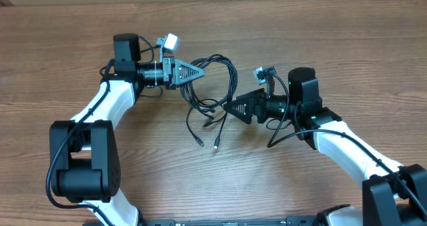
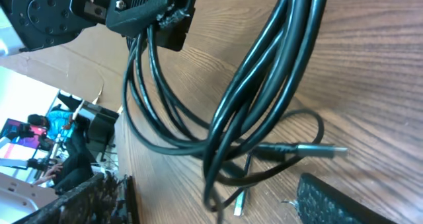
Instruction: Untangle cables
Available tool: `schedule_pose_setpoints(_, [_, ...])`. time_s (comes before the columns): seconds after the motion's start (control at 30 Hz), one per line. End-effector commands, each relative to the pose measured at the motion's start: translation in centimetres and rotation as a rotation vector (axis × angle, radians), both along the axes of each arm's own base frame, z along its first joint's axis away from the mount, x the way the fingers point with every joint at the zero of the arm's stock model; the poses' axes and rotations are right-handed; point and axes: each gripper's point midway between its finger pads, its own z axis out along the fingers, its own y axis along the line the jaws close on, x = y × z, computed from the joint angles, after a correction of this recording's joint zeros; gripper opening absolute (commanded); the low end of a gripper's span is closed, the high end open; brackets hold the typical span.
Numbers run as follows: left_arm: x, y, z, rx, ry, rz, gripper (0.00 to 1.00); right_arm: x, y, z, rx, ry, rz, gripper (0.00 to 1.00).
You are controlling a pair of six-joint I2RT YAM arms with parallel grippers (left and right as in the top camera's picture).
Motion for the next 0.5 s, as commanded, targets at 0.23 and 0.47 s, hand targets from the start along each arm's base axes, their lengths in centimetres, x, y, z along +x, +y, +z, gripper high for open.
schedule_pose_setpoints(0.23, [0.1, 0.4, 1.8, -0.06, 0.219, -0.015, 0.04, 0.4, 0.4, 1.4, 0.004, -0.109, 0.015, 0.71])
schedule_pose_setpoints(0.47, [0.4, 0.4, 2.2, -0.065, 0.251, -0.012, 0.04, -0.6, 1.7, 1.4, 0.0, -0.135, 0.065, 0.64])
